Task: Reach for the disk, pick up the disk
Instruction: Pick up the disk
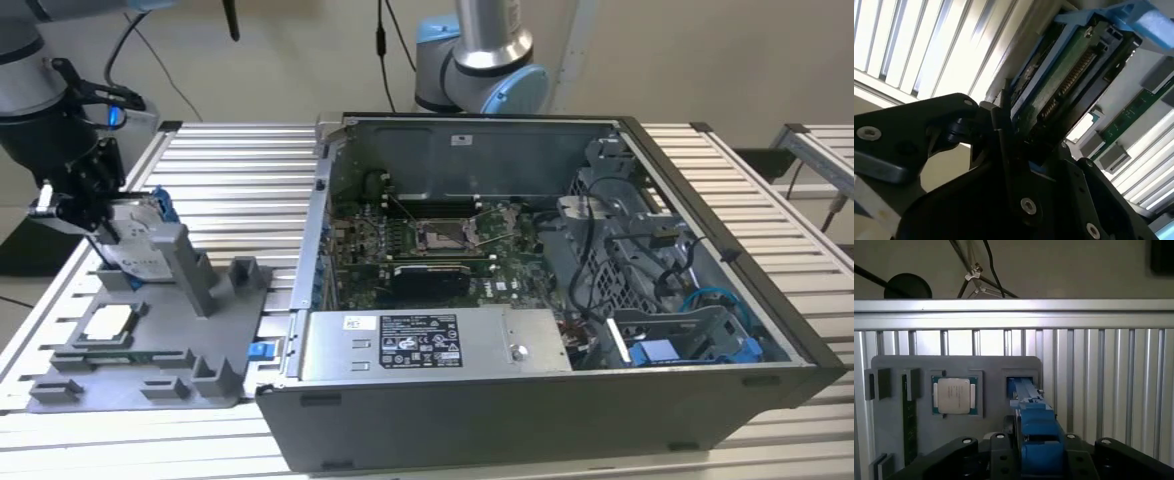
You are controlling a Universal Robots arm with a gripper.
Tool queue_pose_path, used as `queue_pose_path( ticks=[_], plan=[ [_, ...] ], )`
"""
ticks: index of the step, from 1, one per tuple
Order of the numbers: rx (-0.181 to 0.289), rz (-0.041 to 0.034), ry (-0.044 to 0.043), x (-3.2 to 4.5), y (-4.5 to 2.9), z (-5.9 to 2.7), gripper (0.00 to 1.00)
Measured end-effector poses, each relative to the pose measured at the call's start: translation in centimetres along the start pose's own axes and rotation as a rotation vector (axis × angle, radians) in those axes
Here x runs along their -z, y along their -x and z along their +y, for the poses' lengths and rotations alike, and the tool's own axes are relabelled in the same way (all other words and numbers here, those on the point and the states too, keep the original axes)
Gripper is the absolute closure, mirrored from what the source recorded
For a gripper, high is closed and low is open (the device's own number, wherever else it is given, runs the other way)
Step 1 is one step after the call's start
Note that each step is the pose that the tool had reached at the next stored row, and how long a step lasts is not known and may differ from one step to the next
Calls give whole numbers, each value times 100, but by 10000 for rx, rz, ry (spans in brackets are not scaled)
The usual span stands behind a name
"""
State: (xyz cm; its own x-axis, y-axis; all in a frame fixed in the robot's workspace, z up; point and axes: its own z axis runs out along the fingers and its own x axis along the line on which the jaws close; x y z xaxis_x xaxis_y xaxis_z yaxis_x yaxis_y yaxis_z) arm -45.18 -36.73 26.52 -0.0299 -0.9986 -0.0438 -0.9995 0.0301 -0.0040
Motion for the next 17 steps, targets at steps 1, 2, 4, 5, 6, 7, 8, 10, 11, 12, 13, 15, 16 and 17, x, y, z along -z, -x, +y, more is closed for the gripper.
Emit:
queue_pose_path(
  ticks=[1, 2, 4, 5, 6, 7, 8, 10, 11, 12, 13, 15, 16, 17],
  plan=[
    [0, -1, 0, 0, 0, 0, 100],
    [0, -1, 0, 0, 0, 0, 100],
    [0, 1, -1, 0, 0, 0, 100],
    [0, 1, -1, 0, 0, 0, 100],
    [1, 0, 0, 0, 0, 0, 100],
    [1, 0, 0, 0, 0, 0, 100],
    [2, 0, 0, 0, 0, 0, 100],
    [3, 0, -1, 0, 0, 0, 100],
    [3, 0, 0, 0, 0, 0, 100],
    [3, 0, 0, 0, 0, 0, 100],
    [3, 0, 0, 0, 0, 0, 100],
    [4, 0, 0, 0, 0, 0, 100],
    [4, 0, 0, 0, 0, 0, 100],
    [4, 0, 0, 0, 0, 0, 100]
  ],
)
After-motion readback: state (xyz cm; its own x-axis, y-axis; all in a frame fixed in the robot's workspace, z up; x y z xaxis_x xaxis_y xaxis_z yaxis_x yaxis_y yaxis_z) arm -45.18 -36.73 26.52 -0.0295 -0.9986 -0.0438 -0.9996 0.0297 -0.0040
